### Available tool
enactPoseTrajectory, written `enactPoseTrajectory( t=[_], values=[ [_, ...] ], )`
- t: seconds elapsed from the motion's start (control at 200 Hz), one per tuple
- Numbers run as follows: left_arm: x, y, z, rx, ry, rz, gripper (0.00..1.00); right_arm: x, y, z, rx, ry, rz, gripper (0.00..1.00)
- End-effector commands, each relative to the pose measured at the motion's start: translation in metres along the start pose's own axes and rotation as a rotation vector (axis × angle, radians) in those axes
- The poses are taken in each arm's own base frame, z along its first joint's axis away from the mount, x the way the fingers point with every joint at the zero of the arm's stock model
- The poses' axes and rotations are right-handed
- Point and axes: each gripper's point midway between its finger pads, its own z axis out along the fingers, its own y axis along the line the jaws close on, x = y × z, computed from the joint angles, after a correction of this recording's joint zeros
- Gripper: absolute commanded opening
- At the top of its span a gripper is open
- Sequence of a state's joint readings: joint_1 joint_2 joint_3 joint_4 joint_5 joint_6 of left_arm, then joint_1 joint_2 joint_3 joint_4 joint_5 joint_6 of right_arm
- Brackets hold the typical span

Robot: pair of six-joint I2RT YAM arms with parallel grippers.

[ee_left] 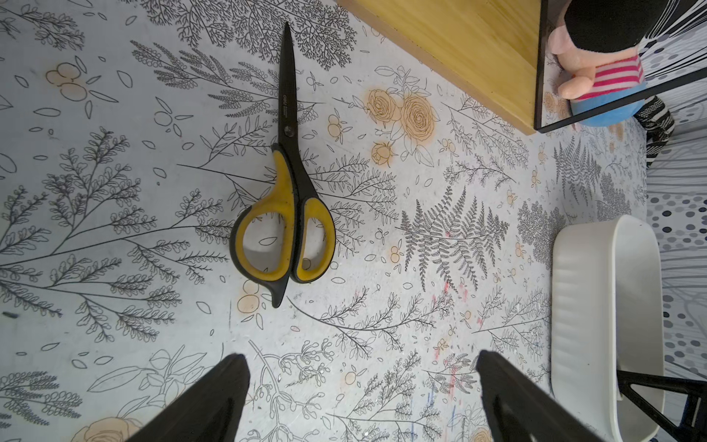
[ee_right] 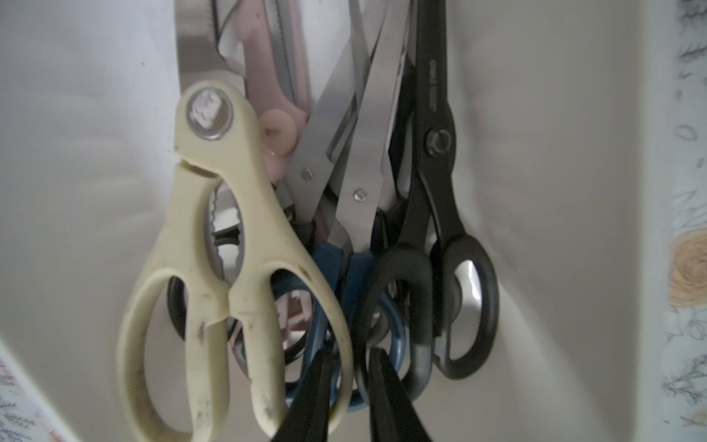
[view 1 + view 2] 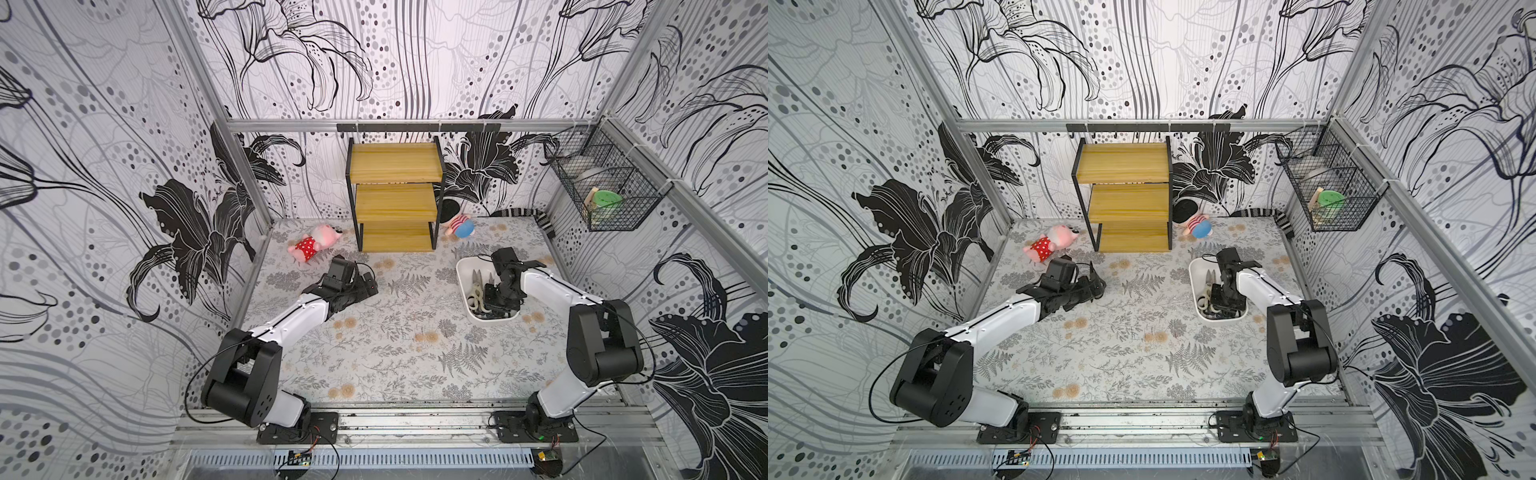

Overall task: Take the scissors out of the storage box
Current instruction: Pick up the scissors from the storage box.

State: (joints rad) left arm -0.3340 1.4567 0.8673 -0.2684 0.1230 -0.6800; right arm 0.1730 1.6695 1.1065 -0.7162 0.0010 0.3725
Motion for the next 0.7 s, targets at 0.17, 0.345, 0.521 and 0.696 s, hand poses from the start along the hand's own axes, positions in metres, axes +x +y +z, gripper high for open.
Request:
enactPoseTrajectory(
  t=[0.17,0.345,0.521,0.696],
  values=[
    [0.001,0.01,-0.005,-0.031,-0.025,0.002,0.98,-0.008,0.005,0.006,-0.01,0.008,0.009,0.13],
    [0.0,0.009,-0.006,-0.031,-0.028,0.009,0.98,-0.01,0.002,-0.012,0.006,-0.014,0.013,0.11],
    [-0.002,0.007,-0.004,-0.027,-0.028,0.018,0.98,-0.017,0.003,-0.028,-0.004,-0.054,0.017,0.12],
    [-0.005,0.004,-0.003,-0.029,-0.023,0.03,0.98,-0.028,0.01,-0.03,-0.024,-0.067,0.026,0.07]
  ],
)
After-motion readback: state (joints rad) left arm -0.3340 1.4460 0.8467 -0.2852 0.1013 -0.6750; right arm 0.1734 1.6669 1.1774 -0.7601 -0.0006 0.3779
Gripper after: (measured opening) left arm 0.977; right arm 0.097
